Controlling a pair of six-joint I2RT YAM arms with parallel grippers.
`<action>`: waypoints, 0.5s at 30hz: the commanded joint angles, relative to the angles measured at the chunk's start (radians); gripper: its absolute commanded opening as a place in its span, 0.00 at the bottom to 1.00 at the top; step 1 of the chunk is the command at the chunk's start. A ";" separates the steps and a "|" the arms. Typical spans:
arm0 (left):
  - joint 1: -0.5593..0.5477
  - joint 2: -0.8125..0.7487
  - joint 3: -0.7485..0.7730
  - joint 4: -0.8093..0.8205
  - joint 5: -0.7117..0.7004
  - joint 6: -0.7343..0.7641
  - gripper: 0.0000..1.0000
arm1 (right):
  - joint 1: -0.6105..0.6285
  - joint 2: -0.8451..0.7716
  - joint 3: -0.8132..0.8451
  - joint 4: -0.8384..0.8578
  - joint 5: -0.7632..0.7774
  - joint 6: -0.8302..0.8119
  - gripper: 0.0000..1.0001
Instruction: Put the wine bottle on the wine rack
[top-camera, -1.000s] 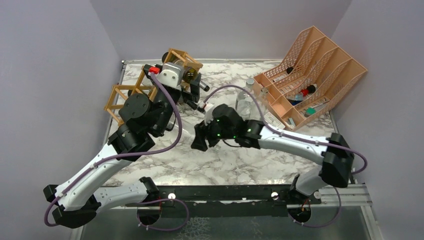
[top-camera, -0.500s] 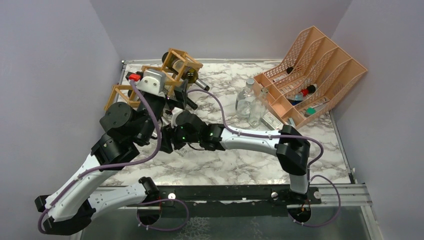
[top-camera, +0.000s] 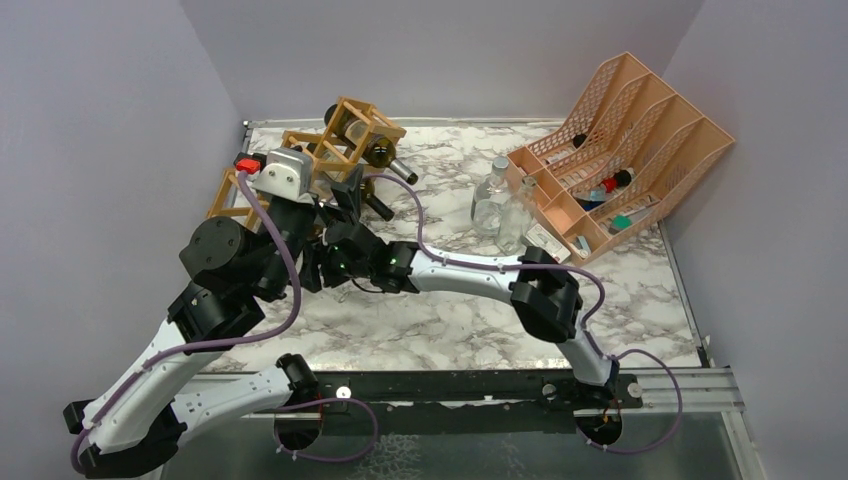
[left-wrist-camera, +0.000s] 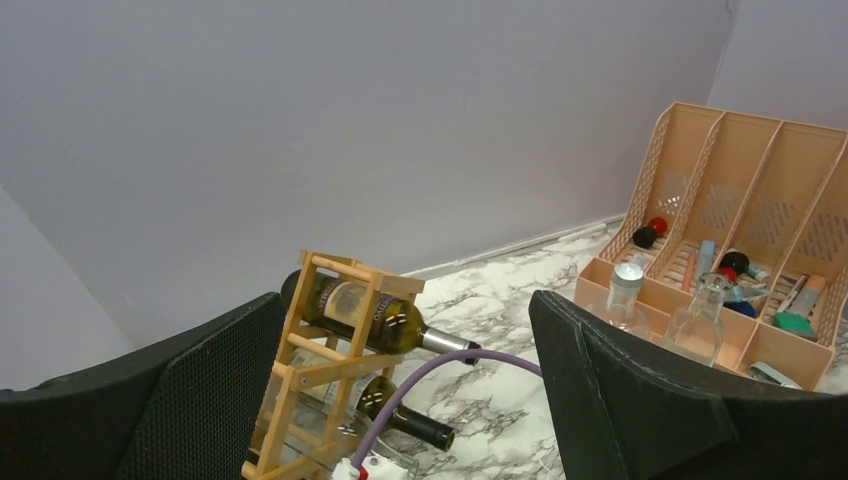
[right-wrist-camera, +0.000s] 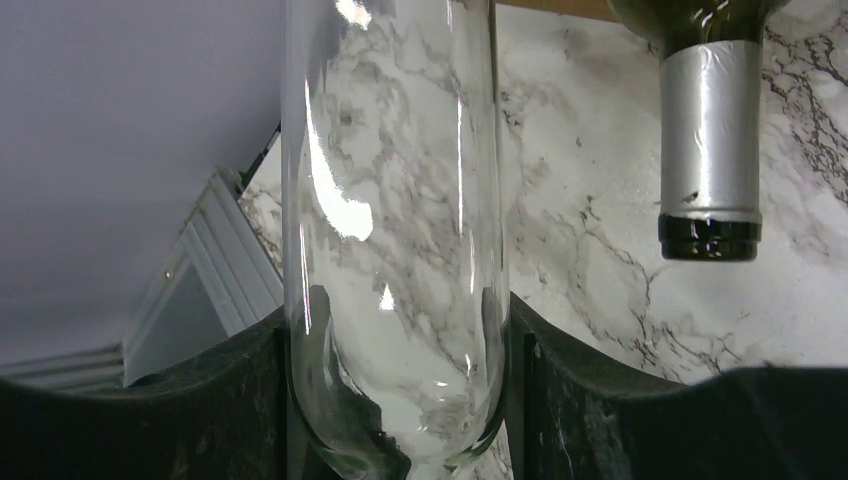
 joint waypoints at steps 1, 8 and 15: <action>-0.003 -0.002 -0.009 -0.012 -0.020 0.001 0.99 | 0.002 0.041 0.118 0.031 0.059 0.020 0.01; -0.003 -0.002 -0.004 -0.028 -0.015 -0.010 0.99 | 0.002 0.159 0.298 -0.032 0.091 0.030 0.09; -0.003 -0.006 0.005 -0.054 -0.012 -0.022 0.99 | 0.002 0.267 0.456 -0.060 0.129 0.010 0.16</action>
